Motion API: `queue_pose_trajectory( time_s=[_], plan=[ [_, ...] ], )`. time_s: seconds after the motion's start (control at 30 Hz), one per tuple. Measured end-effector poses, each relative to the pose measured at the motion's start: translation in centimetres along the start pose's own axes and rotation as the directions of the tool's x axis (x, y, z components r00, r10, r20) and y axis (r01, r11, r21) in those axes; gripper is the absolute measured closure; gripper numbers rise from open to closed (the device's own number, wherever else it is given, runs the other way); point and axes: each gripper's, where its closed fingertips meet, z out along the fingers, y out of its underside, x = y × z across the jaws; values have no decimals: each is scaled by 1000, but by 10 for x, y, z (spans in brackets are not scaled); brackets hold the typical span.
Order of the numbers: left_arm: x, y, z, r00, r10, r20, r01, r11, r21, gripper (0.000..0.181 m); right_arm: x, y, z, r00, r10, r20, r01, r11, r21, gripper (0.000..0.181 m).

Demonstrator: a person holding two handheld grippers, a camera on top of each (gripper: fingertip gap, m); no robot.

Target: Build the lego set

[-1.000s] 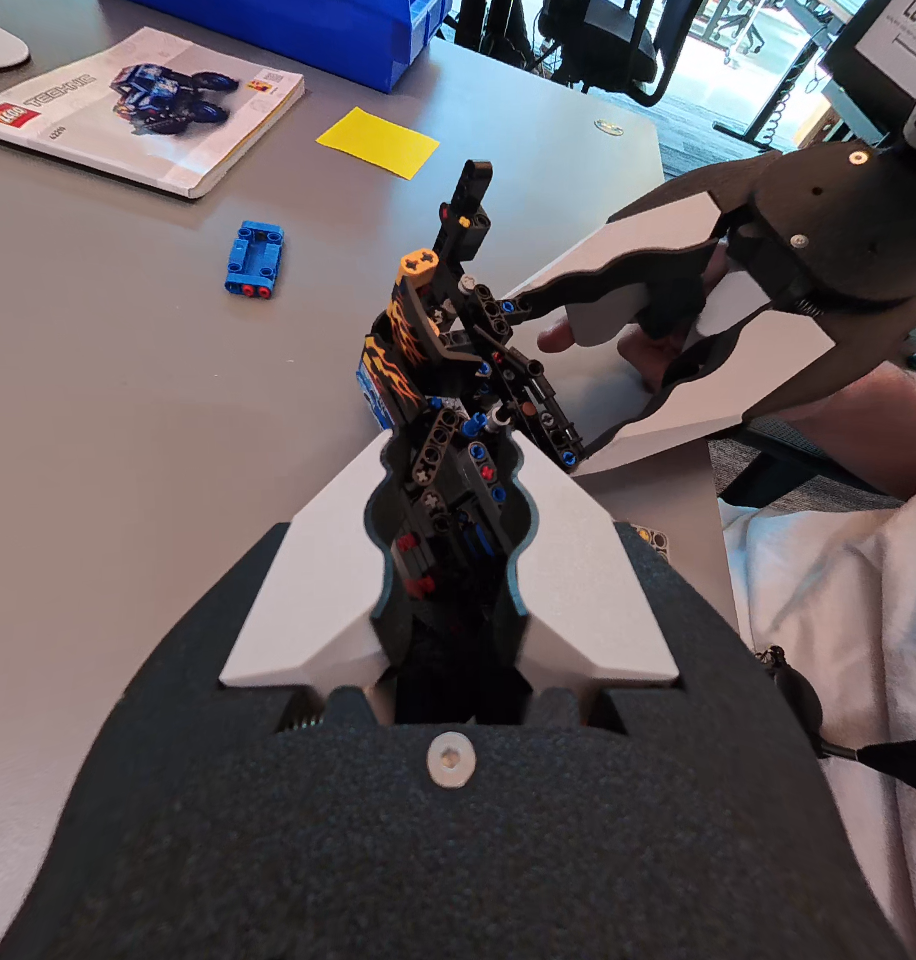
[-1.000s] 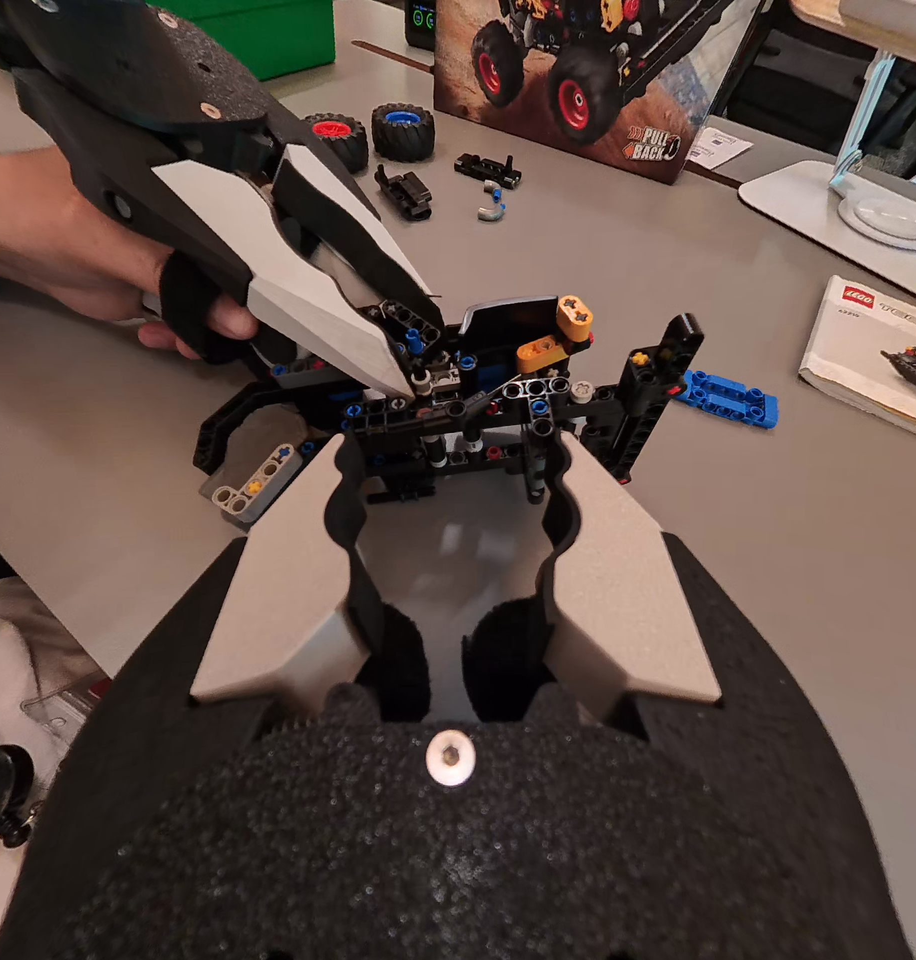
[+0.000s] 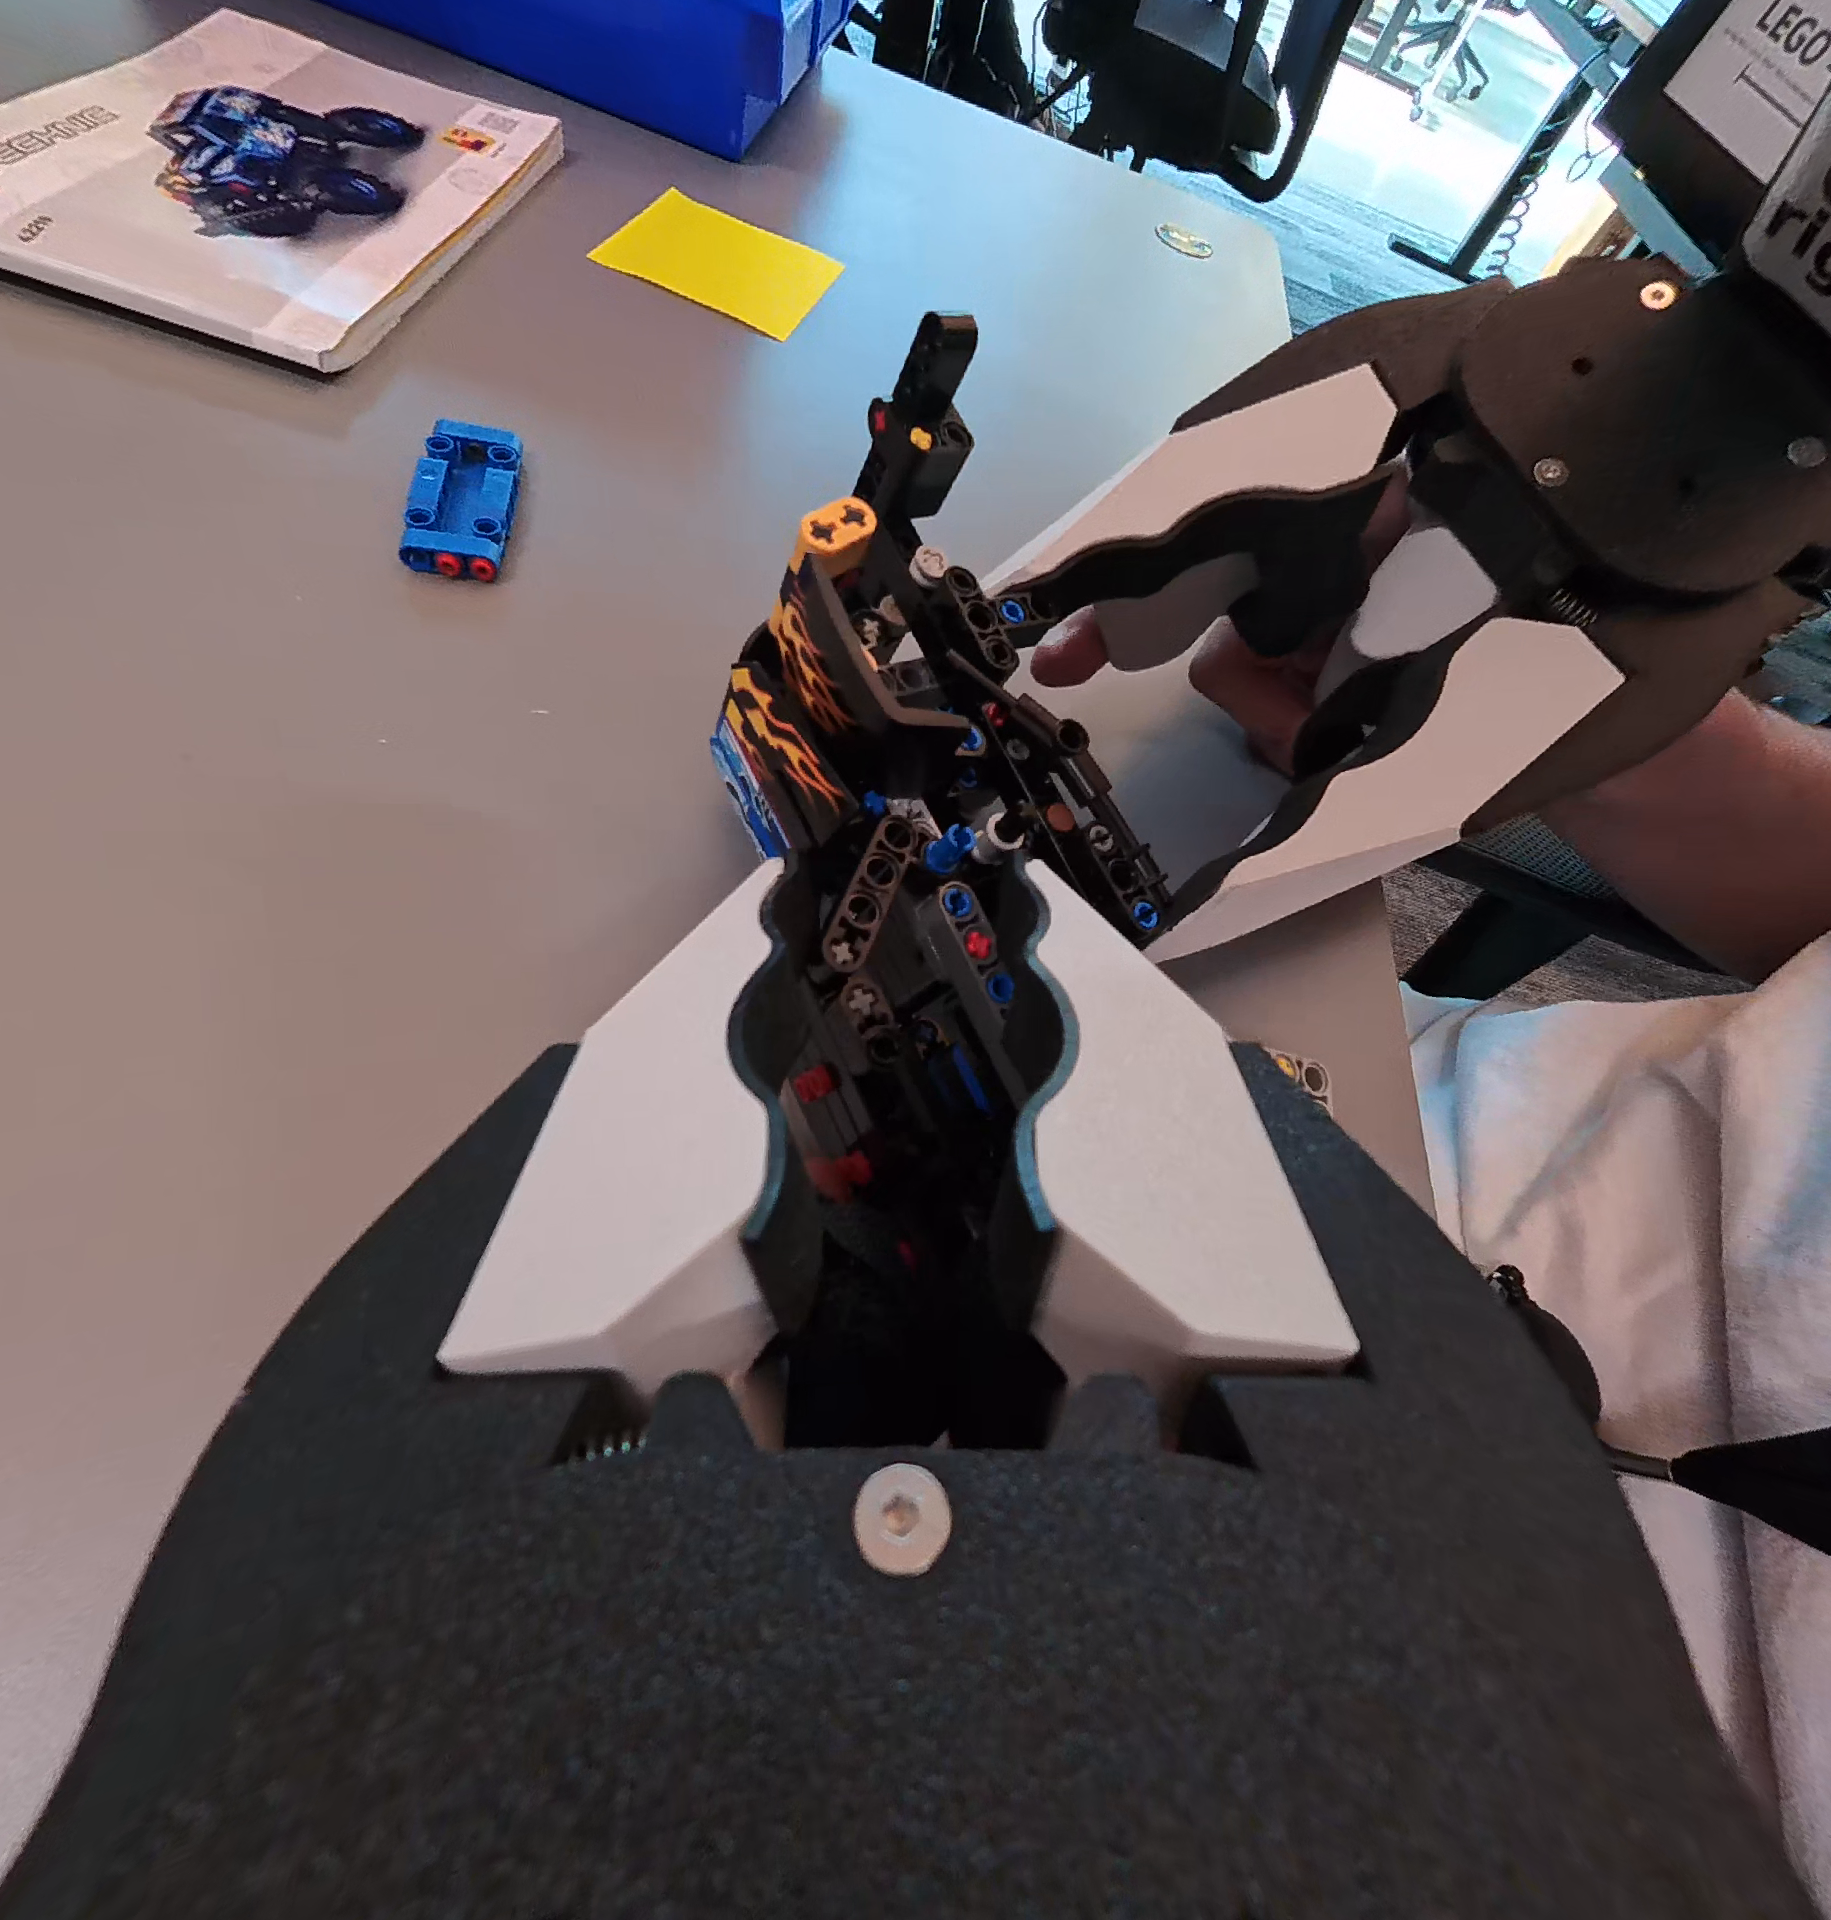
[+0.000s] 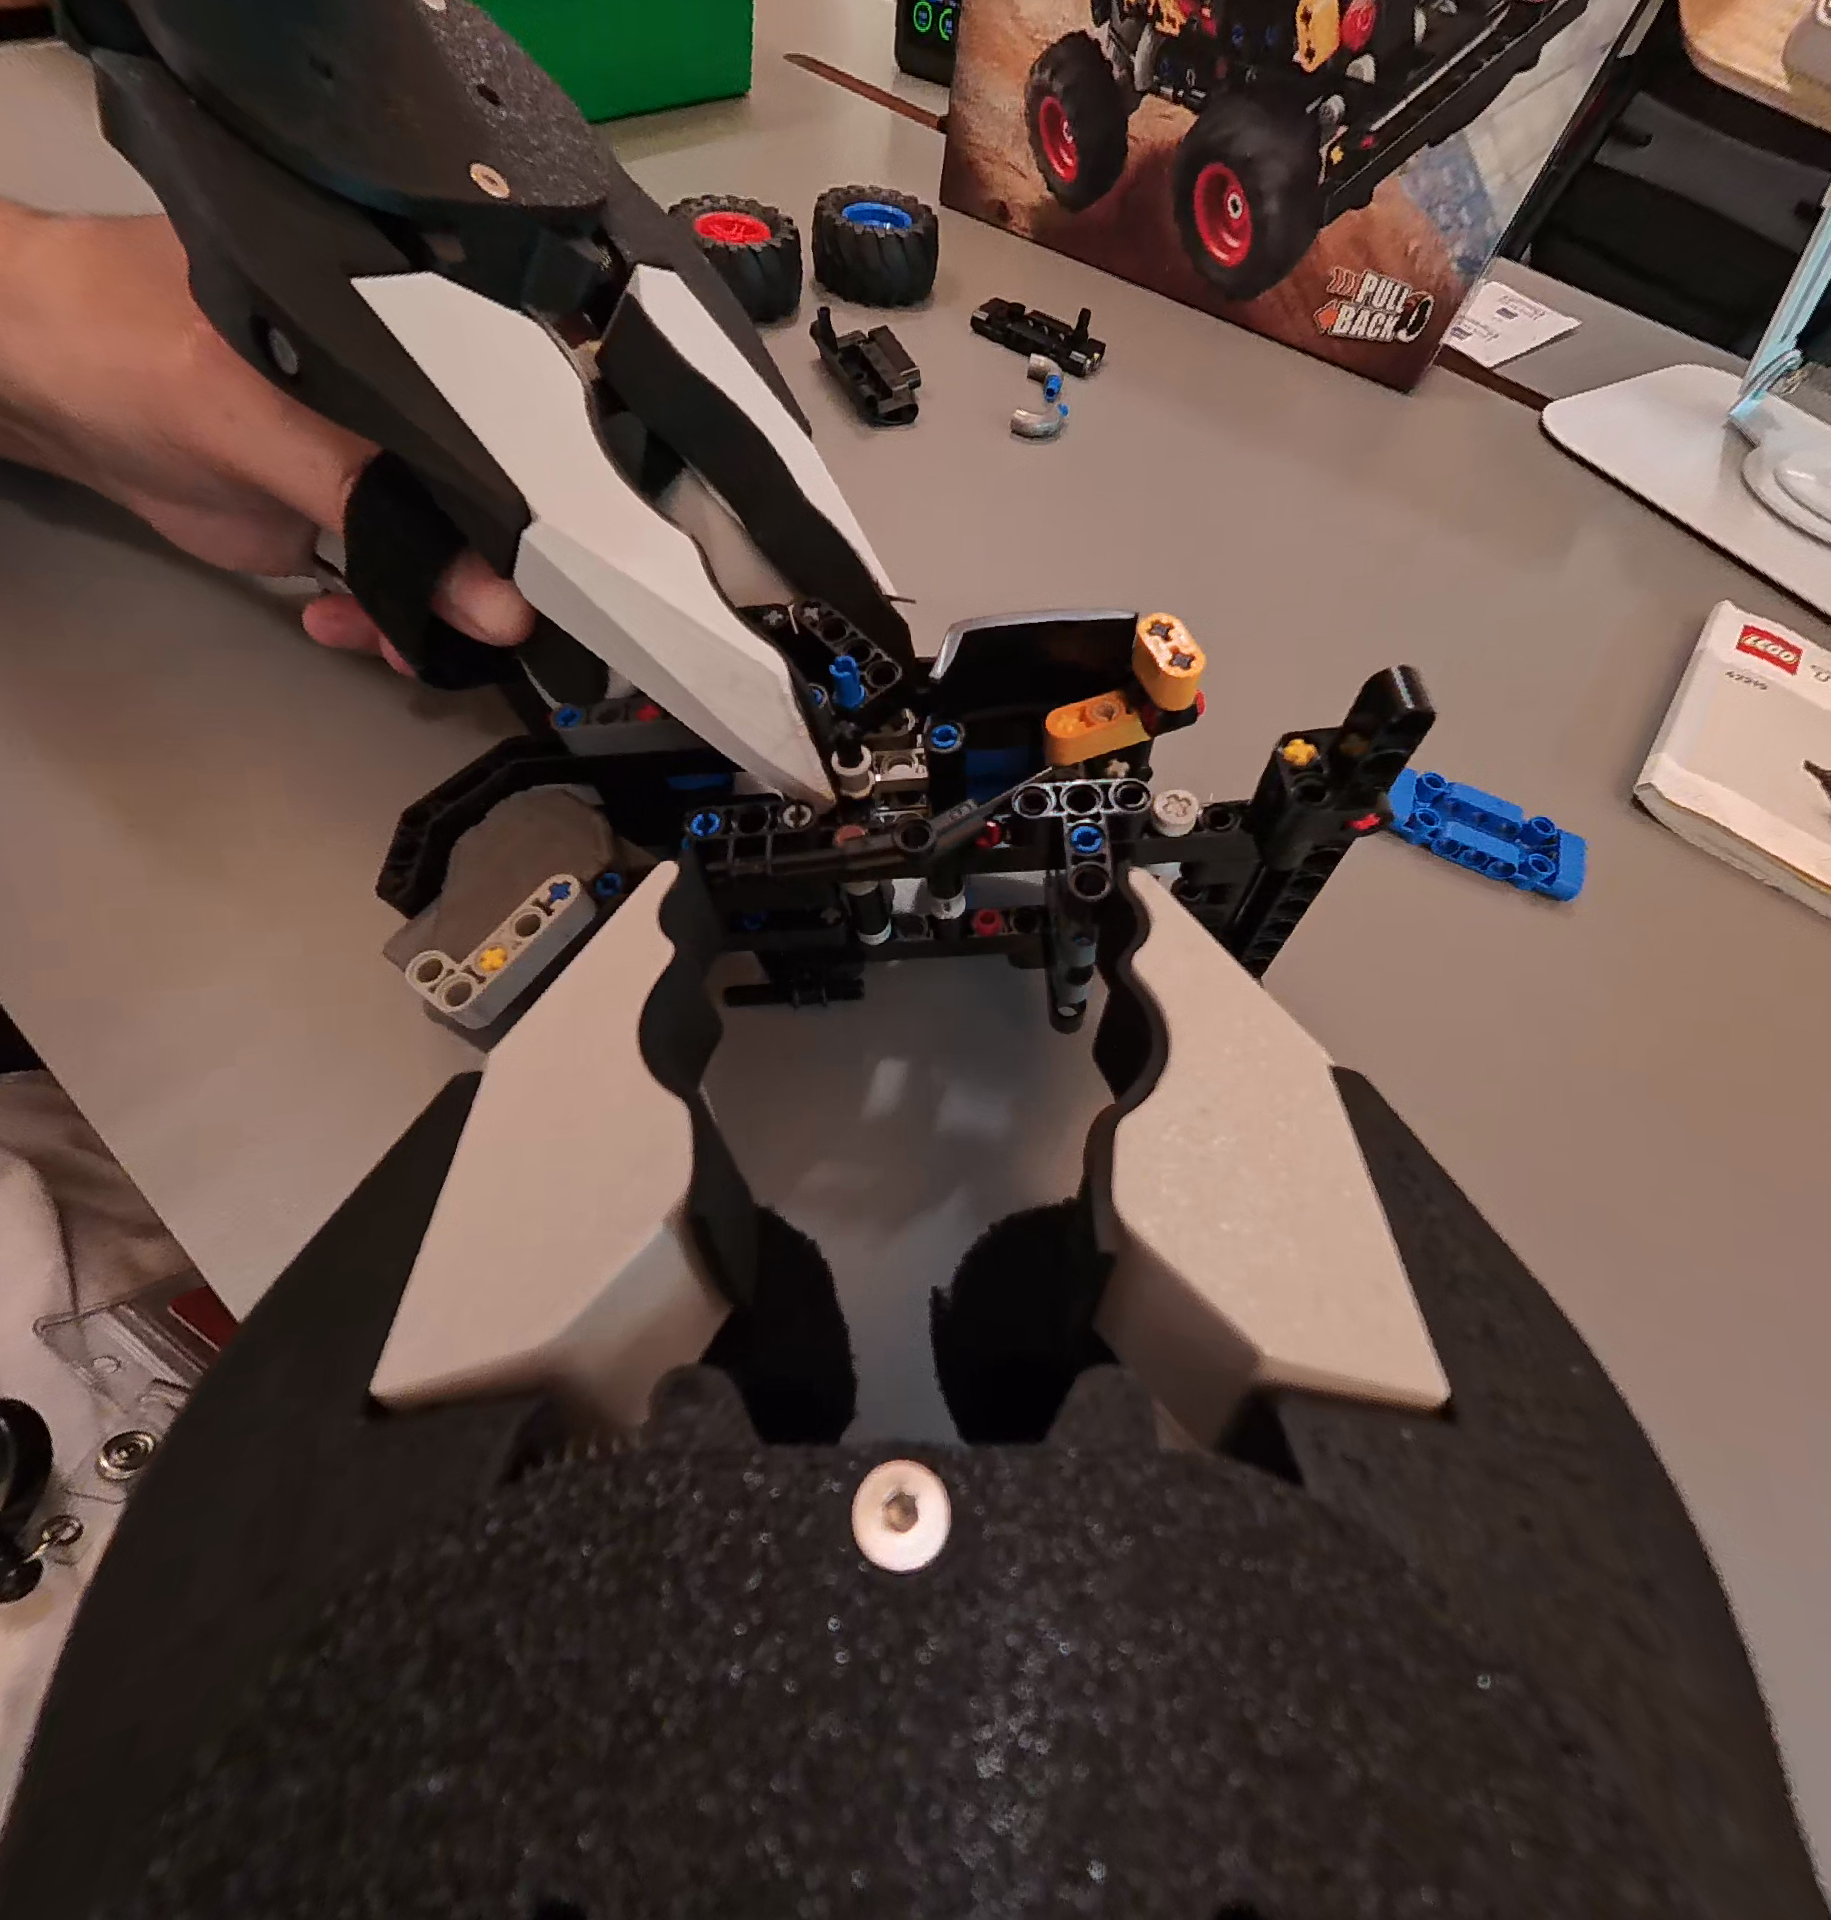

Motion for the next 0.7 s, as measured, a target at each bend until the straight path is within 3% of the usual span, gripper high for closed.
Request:
queue_pose_trajectory(
  time_s=[0.1,0.23,0.3,0.33,0.43,0.6,0.7],
  plan=[
    [0,0,0,1000,6,1,-6,1000,1,148,0,0,-1,1000,-3,9,3,1000,0,108],
    [-1,0,0,1000,9,-15,-9,1000,-4,147,2,3,-3,998,-57,31,57,998,-24,128],
    [-2,0,0,1000,6,-12,-6,1000,-4,147,19,9,-7,992,-93,-82,87,993,-81,138],
    [-3,-1,0,1000,1,-4,-1,1000,-2,148,19,11,-10,987,-129,-98,118,987,-107,124],
    [-4,-1,0,1000,-5,14,5,1000,3,147,2,17,-16,985,-156,-70,142,973,-182,107],
    [-2,-1,2,1000,-5,23,5,1000,4,147,-14,9,-10,1000,9,-18,-12,981,-192,124],
    [0,-1,2,1000,-5,24,5,1000,4,147,-10,-5,-13,1000,1,4,-1,981,-196,133]
  ],
)
